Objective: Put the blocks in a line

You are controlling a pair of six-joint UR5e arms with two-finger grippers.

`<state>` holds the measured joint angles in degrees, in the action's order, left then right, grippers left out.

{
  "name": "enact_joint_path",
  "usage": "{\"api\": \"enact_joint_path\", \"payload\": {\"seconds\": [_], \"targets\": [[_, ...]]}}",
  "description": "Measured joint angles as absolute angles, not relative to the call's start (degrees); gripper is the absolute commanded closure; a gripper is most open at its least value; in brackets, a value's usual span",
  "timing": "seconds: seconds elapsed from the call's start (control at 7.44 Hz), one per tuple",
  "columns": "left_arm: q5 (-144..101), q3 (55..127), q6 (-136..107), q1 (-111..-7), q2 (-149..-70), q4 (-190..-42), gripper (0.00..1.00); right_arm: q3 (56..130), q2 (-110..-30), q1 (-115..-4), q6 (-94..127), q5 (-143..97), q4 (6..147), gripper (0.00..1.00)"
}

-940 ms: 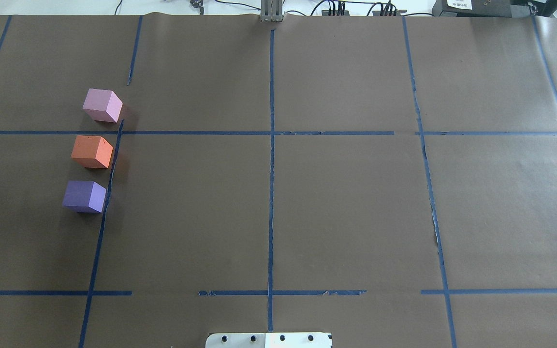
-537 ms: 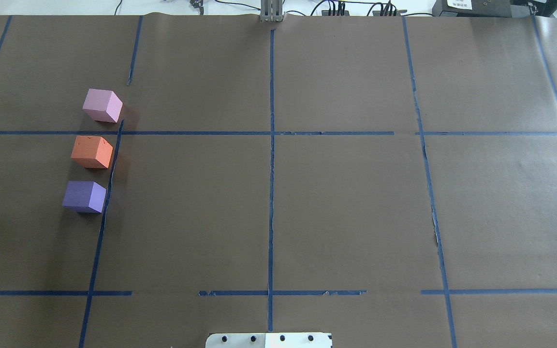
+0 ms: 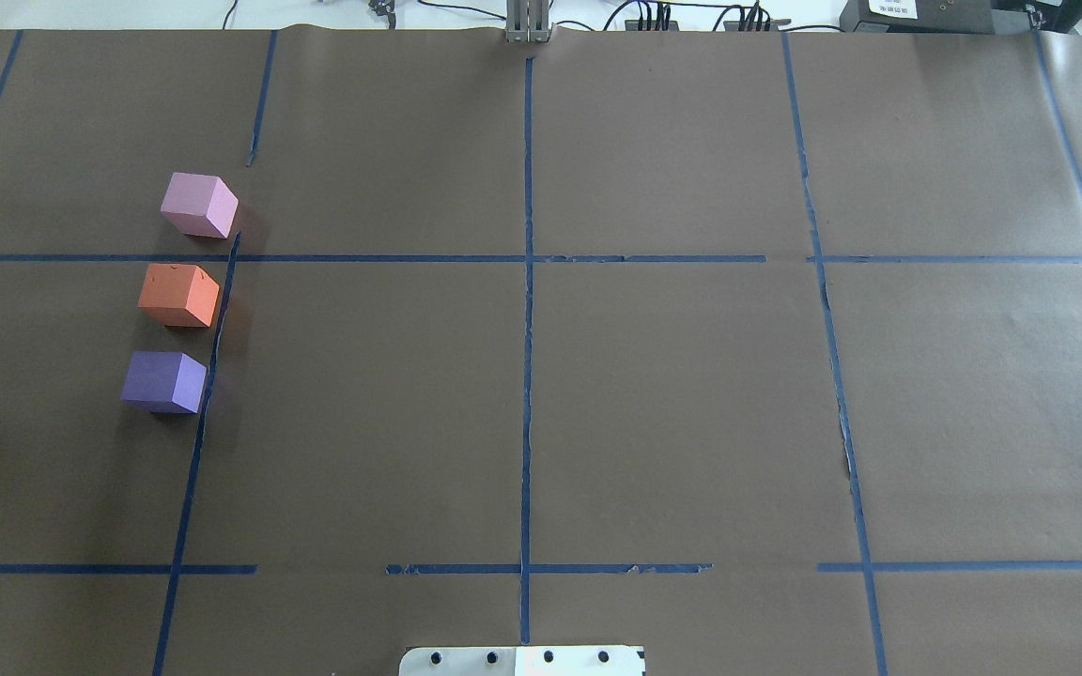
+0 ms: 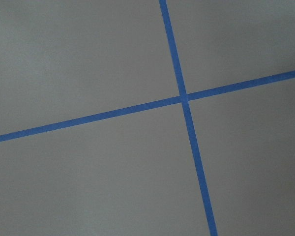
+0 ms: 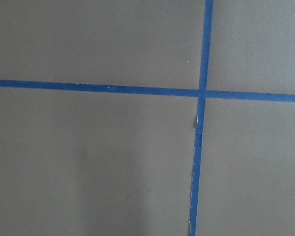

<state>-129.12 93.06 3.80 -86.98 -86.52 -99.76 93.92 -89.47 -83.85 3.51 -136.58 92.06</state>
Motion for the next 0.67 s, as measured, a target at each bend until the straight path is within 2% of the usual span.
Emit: {"api": "enact_joint_path", "payload": {"seconds": [0.67], "targets": [[-131.9,93.2,3.7,-87.1,-87.1,-100.2,0.0,93.9,-89.5,-83.8,3.5,-136.6,92.0,0.0]]}}
